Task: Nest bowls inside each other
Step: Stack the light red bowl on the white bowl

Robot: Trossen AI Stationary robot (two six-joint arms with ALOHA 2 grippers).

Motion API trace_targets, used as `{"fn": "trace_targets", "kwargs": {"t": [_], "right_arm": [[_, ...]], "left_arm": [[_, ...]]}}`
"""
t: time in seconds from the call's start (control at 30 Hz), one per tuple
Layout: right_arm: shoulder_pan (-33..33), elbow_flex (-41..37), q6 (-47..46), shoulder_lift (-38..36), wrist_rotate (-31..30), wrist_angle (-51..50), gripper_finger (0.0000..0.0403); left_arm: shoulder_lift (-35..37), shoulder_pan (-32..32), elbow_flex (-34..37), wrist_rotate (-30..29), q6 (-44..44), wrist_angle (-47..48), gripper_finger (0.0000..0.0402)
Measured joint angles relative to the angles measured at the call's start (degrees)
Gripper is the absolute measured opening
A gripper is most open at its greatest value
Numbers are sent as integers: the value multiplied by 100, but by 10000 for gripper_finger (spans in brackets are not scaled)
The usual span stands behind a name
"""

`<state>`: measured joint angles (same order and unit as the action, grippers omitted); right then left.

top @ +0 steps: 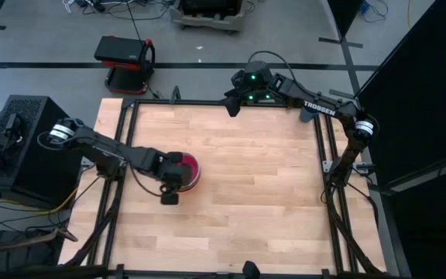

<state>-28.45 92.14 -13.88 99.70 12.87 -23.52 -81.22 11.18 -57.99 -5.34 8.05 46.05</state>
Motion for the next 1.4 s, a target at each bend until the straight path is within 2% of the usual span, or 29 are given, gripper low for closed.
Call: {"fn": "trace_targets", "kwargs": {"t": [0.23,0.5,1.13,1.4], "right_arm": [[-2,0,-84,0,56,-16,233],[-68,0,-108,0,66,-25,233],[-114,0,-108,0,91,-27,233],[-115,0,-108,0,165,-29,233]], "left_arm": [[-474,-486,-236,150,-719,-403,0],[-1370,-997,-1234,512,-1785,-654,0],[-2803,-1189,-3100,900,-2724,-221,0],[-2803,-1325,-3100,638,-2585,100,0]]}}
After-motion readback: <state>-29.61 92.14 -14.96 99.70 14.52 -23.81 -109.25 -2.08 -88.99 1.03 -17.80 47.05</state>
